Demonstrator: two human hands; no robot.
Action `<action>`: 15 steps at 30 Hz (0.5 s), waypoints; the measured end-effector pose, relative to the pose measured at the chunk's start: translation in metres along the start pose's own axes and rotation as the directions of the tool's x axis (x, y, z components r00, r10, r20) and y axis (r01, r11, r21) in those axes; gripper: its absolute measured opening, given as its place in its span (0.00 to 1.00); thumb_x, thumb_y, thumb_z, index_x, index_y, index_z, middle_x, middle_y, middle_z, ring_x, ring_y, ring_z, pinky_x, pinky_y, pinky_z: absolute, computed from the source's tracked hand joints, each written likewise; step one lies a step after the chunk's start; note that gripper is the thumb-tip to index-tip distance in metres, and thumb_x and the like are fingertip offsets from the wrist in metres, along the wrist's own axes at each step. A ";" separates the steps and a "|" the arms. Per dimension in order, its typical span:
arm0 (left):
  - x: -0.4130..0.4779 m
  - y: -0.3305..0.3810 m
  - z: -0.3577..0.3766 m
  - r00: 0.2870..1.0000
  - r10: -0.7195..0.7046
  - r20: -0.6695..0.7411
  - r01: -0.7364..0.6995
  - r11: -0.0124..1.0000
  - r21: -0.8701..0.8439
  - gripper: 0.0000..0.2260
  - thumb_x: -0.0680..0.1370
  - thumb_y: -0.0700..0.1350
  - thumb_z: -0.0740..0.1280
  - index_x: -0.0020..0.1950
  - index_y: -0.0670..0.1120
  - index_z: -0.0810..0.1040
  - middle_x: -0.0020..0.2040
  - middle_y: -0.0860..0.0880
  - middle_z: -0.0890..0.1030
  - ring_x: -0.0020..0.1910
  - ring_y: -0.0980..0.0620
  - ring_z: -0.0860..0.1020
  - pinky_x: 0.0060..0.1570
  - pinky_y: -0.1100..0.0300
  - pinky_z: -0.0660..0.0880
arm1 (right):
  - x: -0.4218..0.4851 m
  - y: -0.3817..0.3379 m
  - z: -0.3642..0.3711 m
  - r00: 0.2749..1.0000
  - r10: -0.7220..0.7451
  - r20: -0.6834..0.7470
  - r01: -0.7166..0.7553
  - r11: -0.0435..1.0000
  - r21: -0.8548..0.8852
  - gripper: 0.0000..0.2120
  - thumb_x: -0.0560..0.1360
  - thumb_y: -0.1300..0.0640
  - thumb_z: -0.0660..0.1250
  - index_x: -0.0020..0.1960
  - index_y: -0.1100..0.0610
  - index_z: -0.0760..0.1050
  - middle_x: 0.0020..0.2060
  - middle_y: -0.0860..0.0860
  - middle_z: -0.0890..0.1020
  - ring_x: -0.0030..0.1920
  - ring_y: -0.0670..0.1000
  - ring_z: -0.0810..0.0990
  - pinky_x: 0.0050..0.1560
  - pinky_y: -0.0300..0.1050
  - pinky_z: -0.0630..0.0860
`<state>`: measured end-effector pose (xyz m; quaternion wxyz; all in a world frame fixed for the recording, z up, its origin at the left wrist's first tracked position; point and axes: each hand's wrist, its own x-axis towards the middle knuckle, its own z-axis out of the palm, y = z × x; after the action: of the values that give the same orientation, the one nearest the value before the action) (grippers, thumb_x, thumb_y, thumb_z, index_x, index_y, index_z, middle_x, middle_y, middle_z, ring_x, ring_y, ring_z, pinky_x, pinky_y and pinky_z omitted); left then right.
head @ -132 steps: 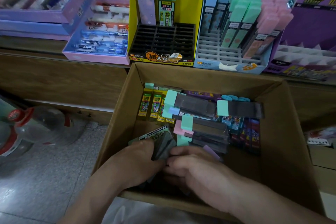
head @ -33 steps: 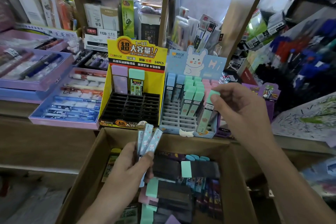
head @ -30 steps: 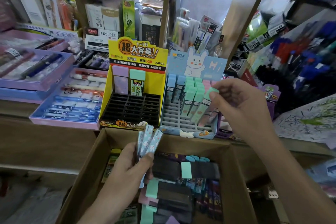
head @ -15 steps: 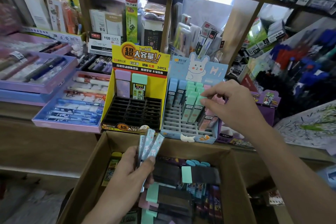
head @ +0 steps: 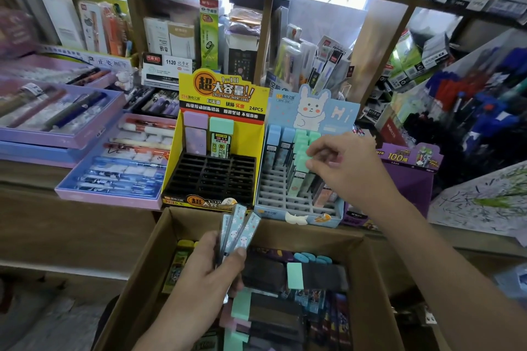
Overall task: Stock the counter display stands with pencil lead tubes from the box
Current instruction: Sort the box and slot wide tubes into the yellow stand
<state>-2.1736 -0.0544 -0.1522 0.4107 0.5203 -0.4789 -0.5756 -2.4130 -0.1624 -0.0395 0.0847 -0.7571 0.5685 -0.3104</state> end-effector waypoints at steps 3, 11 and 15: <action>0.000 -0.001 -0.001 1.000 0.005 0.011 -0.005 1.000 -0.004 0.07 0.82 0.46 0.65 0.60 0.53 0.76 0.35 0.49 0.79 0.34 0.53 0.79 0.37 0.61 0.76 | 0.001 0.001 0.004 0.997 -0.053 -0.047 0.046 0.989 -0.143 0.07 0.72 0.56 0.79 0.40 0.46 0.83 0.33 0.36 0.79 0.47 0.47 0.77 0.57 0.42 0.54; -0.002 0.005 0.001 0.999 0.008 0.052 -0.004 0.996 -0.087 0.10 0.81 0.48 0.66 0.62 0.53 0.76 0.38 0.48 0.80 0.35 0.52 0.79 0.38 0.60 0.77 | -0.016 -0.013 0.000 0.979 -0.140 -0.145 0.127 0.988 -0.090 0.03 0.74 0.59 0.77 0.45 0.52 0.85 0.40 0.43 0.81 0.46 0.48 0.77 0.53 0.43 0.70; -0.004 0.010 0.001 0.996 0.023 0.086 -0.011 0.991 -0.130 0.18 0.74 0.56 0.69 0.62 0.54 0.77 0.40 0.47 0.82 0.36 0.52 0.79 0.38 0.60 0.78 | -0.037 -0.026 0.013 1.000 -0.001 -0.016 0.006 0.951 0.309 0.06 0.75 0.61 0.75 0.48 0.50 0.85 0.38 0.43 0.84 0.39 0.47 0.81 0.40 0.37 0.79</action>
<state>-2.1745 -0.0525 -0.1416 0.4272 0.4630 -0.4625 -0.6239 -2.3911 -0.1227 -0.0511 0.1971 -0.7332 0.5124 -0.4013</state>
